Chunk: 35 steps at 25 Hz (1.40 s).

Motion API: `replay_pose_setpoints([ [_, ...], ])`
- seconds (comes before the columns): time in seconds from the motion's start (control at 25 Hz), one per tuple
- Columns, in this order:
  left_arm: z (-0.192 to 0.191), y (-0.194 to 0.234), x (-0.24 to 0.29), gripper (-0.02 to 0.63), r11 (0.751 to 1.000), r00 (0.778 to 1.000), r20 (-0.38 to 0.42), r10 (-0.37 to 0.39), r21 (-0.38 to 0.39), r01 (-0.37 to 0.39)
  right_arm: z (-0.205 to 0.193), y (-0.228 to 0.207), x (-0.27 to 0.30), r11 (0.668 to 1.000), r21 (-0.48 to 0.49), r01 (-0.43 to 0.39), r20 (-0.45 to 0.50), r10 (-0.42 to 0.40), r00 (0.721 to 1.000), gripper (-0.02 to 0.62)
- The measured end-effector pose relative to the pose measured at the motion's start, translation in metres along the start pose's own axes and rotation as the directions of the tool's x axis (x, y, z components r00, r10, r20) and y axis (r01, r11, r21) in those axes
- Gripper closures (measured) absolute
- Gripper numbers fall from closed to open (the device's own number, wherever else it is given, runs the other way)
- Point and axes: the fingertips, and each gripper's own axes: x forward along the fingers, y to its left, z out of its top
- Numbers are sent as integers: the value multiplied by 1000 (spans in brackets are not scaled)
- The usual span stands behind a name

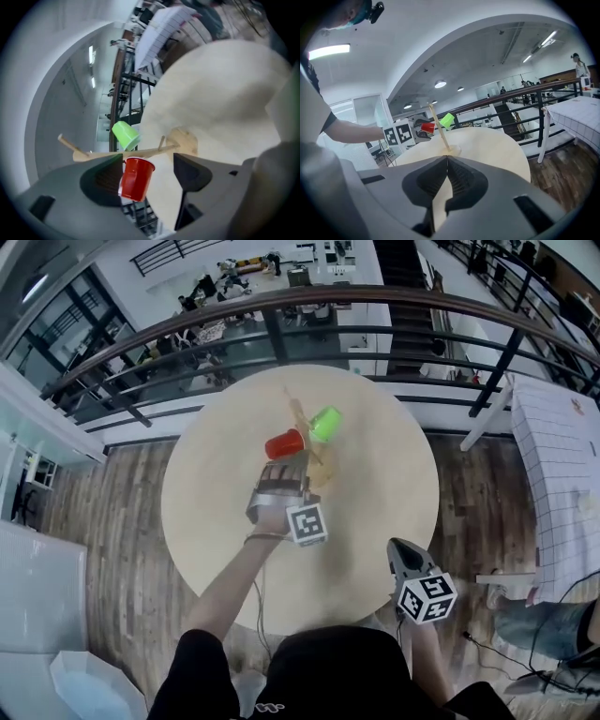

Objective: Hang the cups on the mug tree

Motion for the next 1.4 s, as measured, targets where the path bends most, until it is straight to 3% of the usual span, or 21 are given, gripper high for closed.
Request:
replay_pose_setpoints([
  [0.08, -3, 4, -14, 262, 986, 1000, 21, -22, -166, 25, 0, 2, 1, 1000, -5, -5, -3, 5, 1000, 586],
  [0.12, -4, 8, -22, 262, 966, 999, 43, -19, -255, 29, 0, 3, 2, 1000, -8, -9, -5, 9, 1000, 586],
  [0.2, -6, 21, -39, 269, 905, 996, 84, 5, -424, 31, 0, 6, 3, 1000, -16, -17, -9, 17, 1000, 586],
  [0.24, -9, 28, -49, 276, 861, 994, 103, 19, -507, 36, 0, 8, 4, 1000, -19, -22, -12, 22, 1000, 586],
  [0.32, -15, 42, -67, 322, 745, 985, 165, 47, -663, 75, 0, 14, 6, 999, -26, -33, -15, 33, 999, 586],
  [0.4, -25, 54, -84, 440, 625, 971, 220, 97, -772, 113, 2, 20, 8, 998, -34, -46, -13, 46, 999, 586],
  [0.56, -55, 76, -119, 539, 435, 960, 184, 211, -897, 77, 9, 34, 9, 994, -96, -58, -6, 58, 998, 586],
  [0.68, -80, 71, -141, 582, 241, 956, 127, 266, -969, 62, 15, 46, 11, 986, -155, -66, 7, 68, 998, 586],
  [0.8, -98, 47, -162, 592, 48, 960, 72, 271, -997, 61, 21, 56, 11, 981, -179, -77, 37, 84, 996, 586],
  [0.92, -104, 19, -178, 594, -97, 965, 49, 256, -992, 76, 28, 63, 11, 980, -185, -76, 68, 90, 994, 586],
  [1.0, -101, 0, -183, 594, -143, 971, 53, 233, -986, 88, 33, 66, 12, 981, -183, -72, 92, 90, 992, 586],
  [1.08, -93, -16, -187, 594, -154, 975, 72, 211, -982, 106, 38, 69, 12, 982, -177, -71, 112, 91, 989, 586],
  [1.2, -86, -21, -188, 594, -152, 974, 94, 207, -980, 127, 45, 75, 14, 981, -181, -74, 132, 99, 986, 586],
  [1.4, -77, -10, -188, 594, -126, 968, 113, 225, -982, 144, 53, 81, 14, 976, -198, -86, 137, 115, 984, 586],
])
